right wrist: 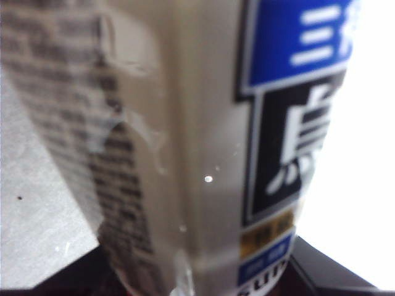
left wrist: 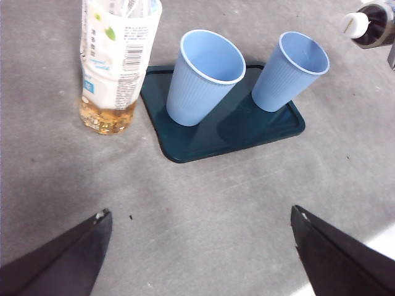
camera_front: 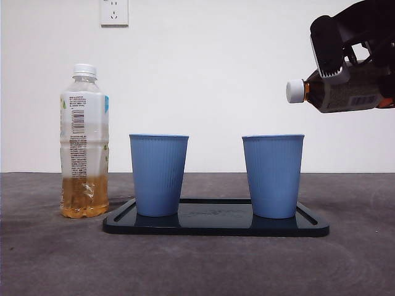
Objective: Pour the drink into the cup
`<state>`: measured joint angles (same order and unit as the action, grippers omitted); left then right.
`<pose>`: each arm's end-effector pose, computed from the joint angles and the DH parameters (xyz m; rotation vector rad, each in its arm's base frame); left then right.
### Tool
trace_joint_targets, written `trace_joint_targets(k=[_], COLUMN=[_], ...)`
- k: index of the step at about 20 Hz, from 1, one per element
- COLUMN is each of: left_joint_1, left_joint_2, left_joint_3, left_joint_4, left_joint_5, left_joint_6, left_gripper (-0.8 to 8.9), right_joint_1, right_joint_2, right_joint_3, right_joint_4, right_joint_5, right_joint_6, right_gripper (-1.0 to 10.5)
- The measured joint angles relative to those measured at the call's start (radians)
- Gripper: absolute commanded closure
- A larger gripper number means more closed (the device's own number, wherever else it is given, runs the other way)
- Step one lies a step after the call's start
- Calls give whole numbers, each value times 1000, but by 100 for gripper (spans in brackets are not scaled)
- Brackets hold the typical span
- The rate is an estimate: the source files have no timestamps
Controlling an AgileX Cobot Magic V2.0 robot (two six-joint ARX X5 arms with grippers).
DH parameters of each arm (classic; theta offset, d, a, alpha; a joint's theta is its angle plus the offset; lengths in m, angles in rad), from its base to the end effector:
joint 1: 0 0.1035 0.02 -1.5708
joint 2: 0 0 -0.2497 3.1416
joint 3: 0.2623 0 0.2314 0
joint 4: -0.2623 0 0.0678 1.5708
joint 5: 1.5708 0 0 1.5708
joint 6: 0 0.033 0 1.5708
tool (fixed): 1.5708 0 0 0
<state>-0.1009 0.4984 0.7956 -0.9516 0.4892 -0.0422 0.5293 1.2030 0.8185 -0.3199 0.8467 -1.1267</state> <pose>0.0718 -0.0229 0.2867 -0.1676 0.6634 -0.5551 0.2095 0.0939 0.2502 -1.5350 0.6873 0.0381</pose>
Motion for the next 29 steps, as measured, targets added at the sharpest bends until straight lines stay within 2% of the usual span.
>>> trace_joint_targets(k=[17, 20, 22, 25, 27, 29], left_joint_1=[-9, -9, -9, -9, -9, -9], left_joint_2=[0, 0, 0, 0, 0, 0], left_joint_3=[0, 0, 0, 0, 0, 0], left_joint_4=[-3, -3, -3, -3, -3, -3], left_joint_5=[0, 0, 0, 0, 0, 0], left_joint_6=[0, 0, 0, 0, 0, 0], left_gripper=[345, 345, 345, 345, 345, 345], right_joint_1=[16, 16, 14, 11, 5, -15], right_joint_2=[0, 0, 0, -11, -53, -109], right_joint_3=[0, 0, 0, 0, 6, 19], right_joint_4=[0, 0, 3, -6, -26, -46], right_joint_5=[19, 17, 1, -77, -159, -255], right_joint_6=[-21, 1, 60, 217, 361, 539], right_gripper=[789, 789, 789, 789, 789, 789])
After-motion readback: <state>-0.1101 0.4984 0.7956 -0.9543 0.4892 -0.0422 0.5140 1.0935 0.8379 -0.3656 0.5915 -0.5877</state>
